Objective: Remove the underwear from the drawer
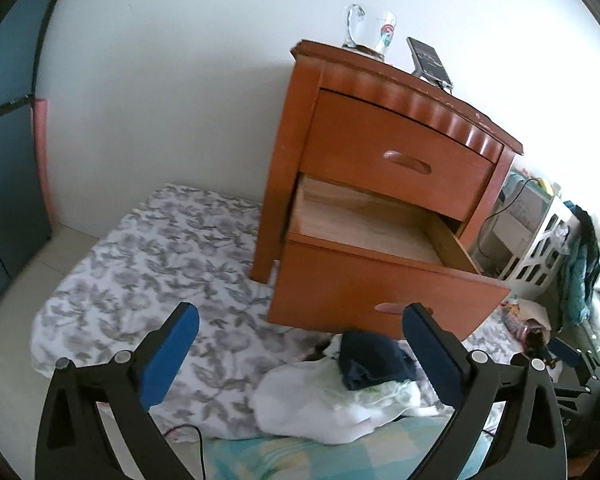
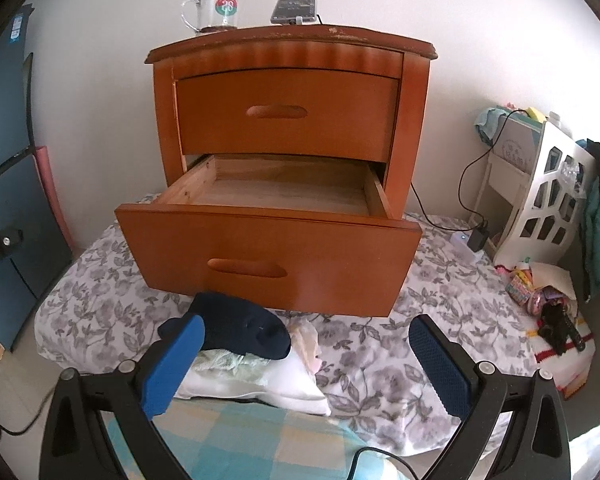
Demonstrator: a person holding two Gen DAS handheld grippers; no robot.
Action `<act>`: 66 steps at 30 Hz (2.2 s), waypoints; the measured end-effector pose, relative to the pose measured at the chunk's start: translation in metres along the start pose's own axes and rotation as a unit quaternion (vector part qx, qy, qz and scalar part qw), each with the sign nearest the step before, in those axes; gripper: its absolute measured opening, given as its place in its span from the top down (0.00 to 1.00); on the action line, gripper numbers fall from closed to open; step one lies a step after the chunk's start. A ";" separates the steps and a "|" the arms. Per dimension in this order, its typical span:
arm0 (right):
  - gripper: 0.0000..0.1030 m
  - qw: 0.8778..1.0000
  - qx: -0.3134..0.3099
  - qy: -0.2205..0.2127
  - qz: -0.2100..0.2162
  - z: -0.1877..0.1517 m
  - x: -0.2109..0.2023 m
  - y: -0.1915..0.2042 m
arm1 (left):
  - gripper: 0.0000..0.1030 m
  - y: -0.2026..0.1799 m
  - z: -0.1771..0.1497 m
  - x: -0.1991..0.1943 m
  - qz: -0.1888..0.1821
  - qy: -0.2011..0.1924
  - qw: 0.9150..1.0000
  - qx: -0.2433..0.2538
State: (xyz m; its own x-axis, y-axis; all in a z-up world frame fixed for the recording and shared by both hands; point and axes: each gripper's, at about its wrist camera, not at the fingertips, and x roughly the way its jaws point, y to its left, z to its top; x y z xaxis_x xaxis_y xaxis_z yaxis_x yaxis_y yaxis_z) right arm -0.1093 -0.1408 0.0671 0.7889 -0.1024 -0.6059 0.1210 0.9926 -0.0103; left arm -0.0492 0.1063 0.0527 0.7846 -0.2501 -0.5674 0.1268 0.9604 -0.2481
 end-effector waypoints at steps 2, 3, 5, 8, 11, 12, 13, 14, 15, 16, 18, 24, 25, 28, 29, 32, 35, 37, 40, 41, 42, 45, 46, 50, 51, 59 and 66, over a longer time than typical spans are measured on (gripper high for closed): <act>0.00 1.000 -0.002 0.001 -0.006 0.002 0.005 -0.003 | 0.01 -0.006 0.001 0.010 -0.011 0.004 1.000 0.012; 0.00 1.000 -0.004 0.000 -0.010 0.004 0.007 -0.004 | 0.01 -0.010 0.002 0.012 -0.011 0.002 1.000 0.021; 0.00 1.000 -0.006 0.000 -0.013 0.007 0.010 -0.005 | 0.01 -0.015 0.002 0.015 -0.010 -0.003 0.999 0.032; 0.00 1.000 -0.007 -0.003 -0.014 0.014 0.014 -0.005 | 0.01 -0.020 0.006 0.022 -0.012 -0.004 0.999 0.035; 0.00 1.000 -0.007 -0.006 -0.012 0.017 0.017 -0.002 | 0.01 -0.022 0.006 0.030 -0.004 0.002 0.999 0.033; 0.00 1.000 -0.009 -0.006 -0.013 0.017 0.018 -0.001 | 0.01 -0.023 0.006 0.031 0.000 0.003 0.999 0.034; 0.00 1.000 -0.009 -0.005 -0.014 0.016 0.019 0.000 | 0.01 -0.024 0.004 0.034 0.004 0.004 0.999 0.036; 0.00 1.000 -0.009 -0.004 -0.015 0.015 0.021 0.001 | 0.01 -0.025 0.003 0.036 0.008 0.006 0.999 0.037; 0.00 1.000 -0.009 -0.002 -0.017 0.013 0.023 0.001 | 0.01 -0.025 0.002 0.038 0.012 0.009 0.999 0.037; 0.00 1.000 -0.009 0.000 -0.017 0.012 0.026 0.001 | 0.01 -0.025 0.000 0.039 0.017 0.012 0.999 0.036; 0.00 1.000 -0.008 0.006 -0.021 0.010 0.031 0.000 | 0.01 -0.024 -0.004 0.045 0.033 0.019 0.999 0.032; 0.00 0.999 0.002 0.016 -0.030 0.008 0.041 -0.009 | 0.01 -0.026 -0.014 0.055 0.075 0.031 0.996 0.043; 0.00 0.999 0.003 0.017 -0.034 0.008 0.043 -0.010 | 0.01 -0.025 -0.015 0.057 0.078 0.033 0.995 0.043; 0.00 0.999 0.010 0.024 -0.037 0.005 0.047 -0.014 | 0.01 -0.023 -0.016 0.061 0.083 0.039 0.995 0.040; 0.00 0.999 0.012 0.026 -0.037 0.004 0.049 -0.015 | 0.01 -0.023 -0.017 0.061 0.086 0.039 0.995 0.043; 0.00 0.999 0.011 0.033 -0.039 0.001 0.052 -0.015 | 0.01 -0.028 -0.018 0.064 0.092 0.039 0.993 0.059; 0.00 0.999 0.014 0.034 -0.036 0.000 0.053 -0.016 | 0.01 -0.033 -0.019 0.068 0.096 0.047 0.992 0.071; 0.00 0.999 0.017 0.036 -0.035 -0.001 0.055 -0.018 | 0.01 -0.037 -0.020 0.072 0.101 0.053 0.990 0.081; 0.00 0.998 0.020 0.041 -0.035 -0.002 0.059 -0.021 | 0.01 -0.041 -0.021 0.075 0.100 0.058 0.990 0.087; 0.00 0.998 0.021 0.043 -0.036 -0.002 0.061 -0.022 | 0.01 -0.041 -0.021 0.076 0.097 0.059 0.990 0.085; 0.00 0.998 0.023 0.046 -0.037 -0.003 0.063 -0.024 | 0.01 -0.041 -0.021 0.077 0.096 0.060 0.990 0.085; 0.00 0.997 0.030 0.053 -0.040 -0.005 0.066 -0.028 | 0.01 -0.045 -0.021 0.079 0.101 0.062 0.989 0.093; 0.00 0.997 0.032 0.055 -0.040 -0.006 0.068 -0.030 | 0.01 -0.046 -0.021 0.080 0.103 0.062 0.988 0.097; 0.00 0.997 0.036 0.056 -0.041 -0.007 0.069 -0.033 | 0.01 -0.048 -0.023 0.082 0.099 0.068 0.988 0.097; 0.00 0.997 0.035 0.056 -0.041 -0.007 0.069 -0.034 | 0.01 -0.048 -0.023 0.083 0.097 0.070 0.988 0.095; 0.00 0.997 0.037 0.057 -0.040 -0.007 0.071 -0.035 | 0.01 -0.050 -0.023 0.083 0.090 0.071 0.989 0.096; 0.00 0.997 0.036 0.060 -0.040 -0.009 0.071 -0.034 | 0.01 -0.050 -0.023 0.083 0.088 0.070 0.989 0.094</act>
State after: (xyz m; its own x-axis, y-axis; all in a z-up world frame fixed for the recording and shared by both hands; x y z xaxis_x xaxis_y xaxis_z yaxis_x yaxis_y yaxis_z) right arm -0.0626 -0.1814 0.0175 0.6971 -0.1686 -0.6968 0.2278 0.9737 -0.0077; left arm -0.0044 0.0348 -0.0001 0.7144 -0.0799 -0.6952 0.1177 0.9930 0.0068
